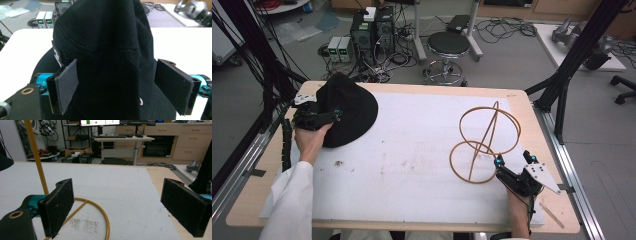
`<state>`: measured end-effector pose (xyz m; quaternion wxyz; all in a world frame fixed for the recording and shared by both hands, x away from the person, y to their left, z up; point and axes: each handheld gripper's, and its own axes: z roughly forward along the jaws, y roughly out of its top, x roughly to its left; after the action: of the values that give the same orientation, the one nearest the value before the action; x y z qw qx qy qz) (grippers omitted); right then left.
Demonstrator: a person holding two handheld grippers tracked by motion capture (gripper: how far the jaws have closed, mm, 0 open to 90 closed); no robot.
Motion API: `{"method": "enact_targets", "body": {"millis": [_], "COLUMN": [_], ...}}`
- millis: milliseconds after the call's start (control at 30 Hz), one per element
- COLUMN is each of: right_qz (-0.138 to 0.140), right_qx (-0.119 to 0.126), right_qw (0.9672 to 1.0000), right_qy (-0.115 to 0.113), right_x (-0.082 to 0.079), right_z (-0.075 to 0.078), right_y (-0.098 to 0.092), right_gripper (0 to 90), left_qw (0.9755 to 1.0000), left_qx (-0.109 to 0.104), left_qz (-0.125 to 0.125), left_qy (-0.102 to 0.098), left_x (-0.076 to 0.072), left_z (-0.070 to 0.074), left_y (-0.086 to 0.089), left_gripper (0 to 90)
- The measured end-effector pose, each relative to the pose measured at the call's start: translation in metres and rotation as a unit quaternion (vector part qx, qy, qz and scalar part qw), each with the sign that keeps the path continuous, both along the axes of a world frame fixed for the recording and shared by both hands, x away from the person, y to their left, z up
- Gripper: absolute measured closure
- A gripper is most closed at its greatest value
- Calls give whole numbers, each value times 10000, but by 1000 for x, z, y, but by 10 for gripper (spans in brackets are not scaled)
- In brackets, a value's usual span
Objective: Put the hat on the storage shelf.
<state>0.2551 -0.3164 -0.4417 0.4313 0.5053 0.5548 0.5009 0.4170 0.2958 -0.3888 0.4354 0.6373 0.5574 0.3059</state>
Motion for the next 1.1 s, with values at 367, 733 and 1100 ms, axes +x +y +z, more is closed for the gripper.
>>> {"method": "enact_targets", "body": {"millis": [367,733,1100], "right_qz": [27,47,63], "right_qx": [30,38,21], "right_qw": [10000,9999,9999], "right_qy": [54,100,92], "right_x": [1,2,1], "right_z": [0,-1,-1], "right_y": [0,0,-1], "right_gripper": [108,108,108], "left_qw": [9997,9991,9996], "left_qx": [61,38,148], "left_qz": [77,339,71], "left_qy": [204,247,238], "left_x": [4,3,3], "left_z": [-6,-5,-7], "left_y": [-2,-7,-8], "left_gripper": [311,635,880]}}
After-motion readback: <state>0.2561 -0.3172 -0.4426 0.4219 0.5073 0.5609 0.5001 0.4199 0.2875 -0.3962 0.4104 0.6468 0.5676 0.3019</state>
